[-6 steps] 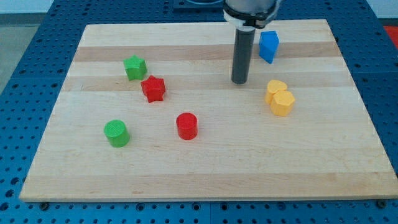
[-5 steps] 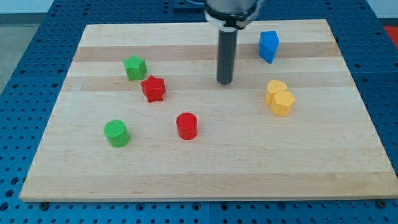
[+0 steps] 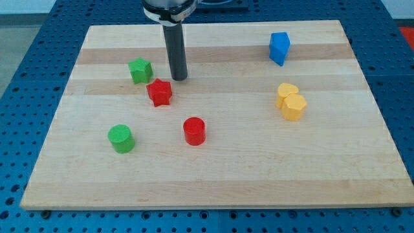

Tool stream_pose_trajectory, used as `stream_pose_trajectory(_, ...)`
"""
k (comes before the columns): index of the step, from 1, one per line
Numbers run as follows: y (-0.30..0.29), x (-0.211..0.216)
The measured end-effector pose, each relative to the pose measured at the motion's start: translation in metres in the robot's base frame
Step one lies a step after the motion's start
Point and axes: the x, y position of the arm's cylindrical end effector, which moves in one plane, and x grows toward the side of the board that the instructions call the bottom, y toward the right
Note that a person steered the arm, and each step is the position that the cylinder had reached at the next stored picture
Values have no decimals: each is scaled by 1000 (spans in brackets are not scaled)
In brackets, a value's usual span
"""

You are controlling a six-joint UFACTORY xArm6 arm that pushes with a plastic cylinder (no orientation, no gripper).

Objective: Place your arm parallel to the green star

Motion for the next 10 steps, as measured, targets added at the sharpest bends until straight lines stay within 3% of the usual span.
stream_pose_trajectory(1, -30, 0)
stream_pose_trajectory(3, -29, 0)
stream_pose_trajectory(6, 59, 0)
stream_pose_trajectory(10, 73, 1)
